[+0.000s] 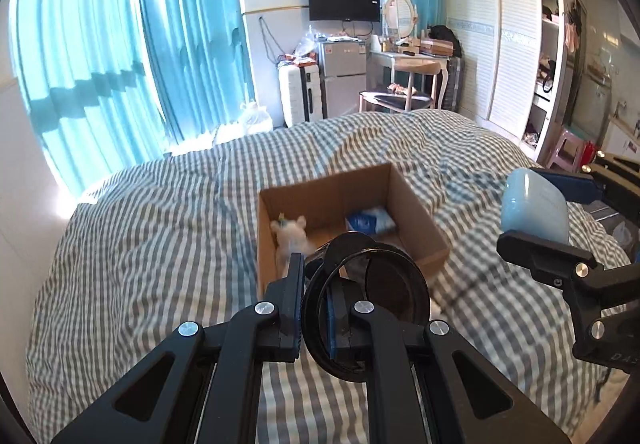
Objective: Organize objects
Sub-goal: 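Carry the black roll and earbud case into the box and open both grippers, then move both grippers back toward the tube and plug device beside the box, then grasp the white tube with the left gripper while the right gripper grasps the plug device, then lower the tube and plug device into the box and open both grippers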
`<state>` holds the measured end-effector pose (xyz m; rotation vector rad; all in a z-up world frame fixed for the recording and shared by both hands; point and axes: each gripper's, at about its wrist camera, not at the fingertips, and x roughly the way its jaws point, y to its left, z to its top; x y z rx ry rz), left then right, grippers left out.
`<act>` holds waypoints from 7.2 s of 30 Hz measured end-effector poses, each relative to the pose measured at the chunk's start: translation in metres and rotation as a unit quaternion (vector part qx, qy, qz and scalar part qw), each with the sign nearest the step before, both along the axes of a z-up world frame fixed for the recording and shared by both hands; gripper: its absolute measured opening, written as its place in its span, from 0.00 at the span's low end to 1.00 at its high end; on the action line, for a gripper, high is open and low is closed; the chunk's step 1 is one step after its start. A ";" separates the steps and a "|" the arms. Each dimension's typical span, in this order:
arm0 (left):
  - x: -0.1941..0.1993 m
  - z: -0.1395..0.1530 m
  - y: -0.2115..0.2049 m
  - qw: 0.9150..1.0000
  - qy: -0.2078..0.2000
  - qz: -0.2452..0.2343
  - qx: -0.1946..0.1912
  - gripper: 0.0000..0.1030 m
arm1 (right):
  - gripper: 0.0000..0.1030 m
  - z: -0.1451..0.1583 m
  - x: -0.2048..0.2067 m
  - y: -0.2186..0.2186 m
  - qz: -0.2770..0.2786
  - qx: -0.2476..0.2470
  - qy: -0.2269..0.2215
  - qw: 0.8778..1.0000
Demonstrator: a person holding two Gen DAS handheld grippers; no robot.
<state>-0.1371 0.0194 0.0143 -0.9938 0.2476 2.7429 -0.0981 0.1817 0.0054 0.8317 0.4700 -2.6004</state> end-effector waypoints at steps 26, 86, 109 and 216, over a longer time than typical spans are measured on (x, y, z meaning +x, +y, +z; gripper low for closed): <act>-0.174 -0.098 0.030 0.994 -0.096 -0.034 -0.035 0.09 | 0.51 -0.100 -0.177 0.006 0.015 0.006 -0.132 0.991; 0.044 -0.009 -0.003 0.991 0.028 0.133 0.002 0.95 | 0.90 0.007 0.044 0.081 -0.063 -0.055 0.021 0.996; 0.032 -0.206 0.077 0.984 -0.169 0.026 -0.045 0.34 | 0.90 -0.141 -0.006 0.116 -0.173 -0.155 -0.092 0.968; 0.006 -0.008 -0.015 0.997 -0.014 0.040 0.059 0.18 | 0.60 -0.024 -0.028 0.019 -0.077 -0.014 -0.017 0.997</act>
